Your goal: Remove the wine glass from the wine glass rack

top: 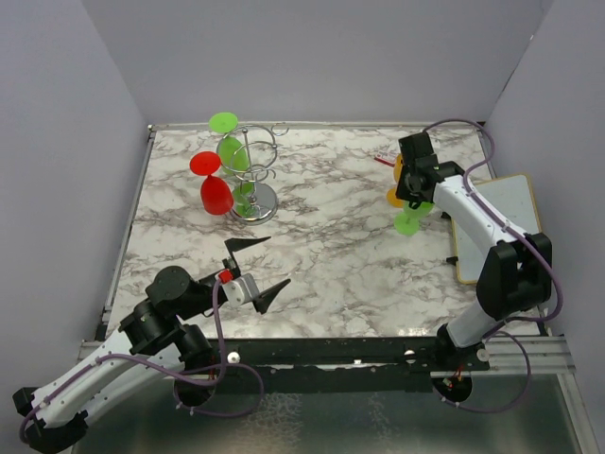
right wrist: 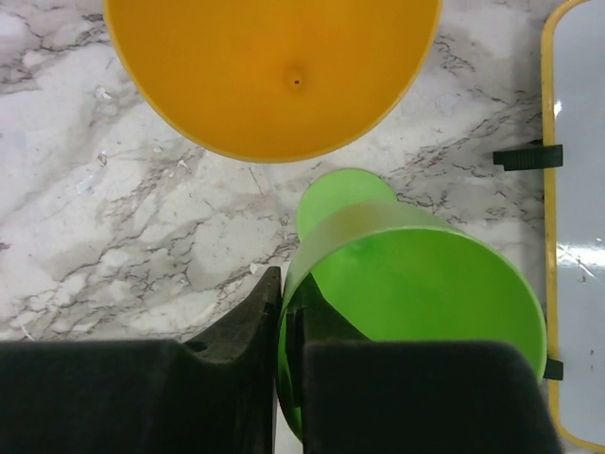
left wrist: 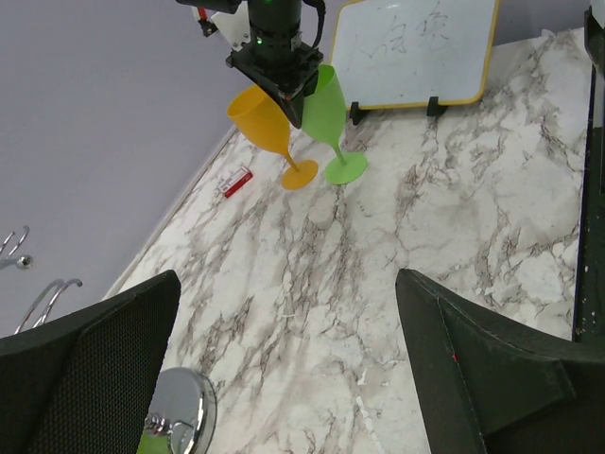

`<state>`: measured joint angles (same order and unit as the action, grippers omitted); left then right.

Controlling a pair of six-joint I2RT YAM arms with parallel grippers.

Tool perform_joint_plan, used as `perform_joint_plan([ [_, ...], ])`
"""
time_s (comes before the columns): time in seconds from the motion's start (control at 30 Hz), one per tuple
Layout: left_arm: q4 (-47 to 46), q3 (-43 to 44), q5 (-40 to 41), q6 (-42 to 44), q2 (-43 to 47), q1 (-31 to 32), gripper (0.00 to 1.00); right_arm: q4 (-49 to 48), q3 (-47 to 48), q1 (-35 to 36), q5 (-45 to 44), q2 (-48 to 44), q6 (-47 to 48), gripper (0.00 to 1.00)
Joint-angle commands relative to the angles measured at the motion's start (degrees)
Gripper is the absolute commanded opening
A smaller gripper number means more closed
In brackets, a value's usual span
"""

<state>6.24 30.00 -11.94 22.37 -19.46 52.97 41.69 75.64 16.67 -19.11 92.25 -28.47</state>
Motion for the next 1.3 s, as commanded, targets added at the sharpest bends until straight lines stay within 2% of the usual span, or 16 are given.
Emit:
perform_joint_plan([
  [0.0,0.11,1.04,1.55,-0.79,0.48,-0.19,0.99,-4.42,-0.02,-0.97,3.21,0.42,0.43,0.12],
  [0.1,0.1,1.09,1.67,-0.91,0.52,-0.19,0.99,-4.37,-0.03,-1.15,2.63,0.32,0.91,0.29],
  [0.17,0.09,1.09,1.98,-0.98,0.65,-0.2,0.99,-4.01,-0.04,-1.2,2.28,-0.29,1.18,0.36],
  [0.43,-0.14,1.03,2.4,-1.27,0.57,-0.19,0.99,-3.03,0.74,-1.13,5.12,-9.78,6.37,0.47],
  [0.57,-0.89,1.01,4.18,-3.17,-0.01,-0.2,0.99,-11.22,-4.14,-1.11,17.5,-20.02,12.4,0.55],
  [0.7,-0.89,2.19,6.87,-7.24,-2.33,-0.15,0.99,-22.77,-12.7,-0.98,37.42,-28.63,14.47,0.73],
  [0.8,-0.19,3.6,5.67,-8.99,-5.61,-0.22,0.99,-29.11,-18.16,0.49,51.19,-29.89,13.38,0.8],
  [0.87,0.62,4.59,4.24,-9.74,-8.07,-0.29,0.99,-31.85,-20.61,2.9,56.31,-28.28,11.91,0.81],
  [1.1,2.66,11.2,-2.27,-15.7,-19.72,-0.76,0.99,-34.77,-25.0,15.59,53.17,-24.15,12.64,0.81],
  [1.27,-1.4,16.36,4.5,-24.62,-25.44,-1.1,0.99,-31.78,-24.46,16.73,44.48,-24.62,13.43,0.81],
])
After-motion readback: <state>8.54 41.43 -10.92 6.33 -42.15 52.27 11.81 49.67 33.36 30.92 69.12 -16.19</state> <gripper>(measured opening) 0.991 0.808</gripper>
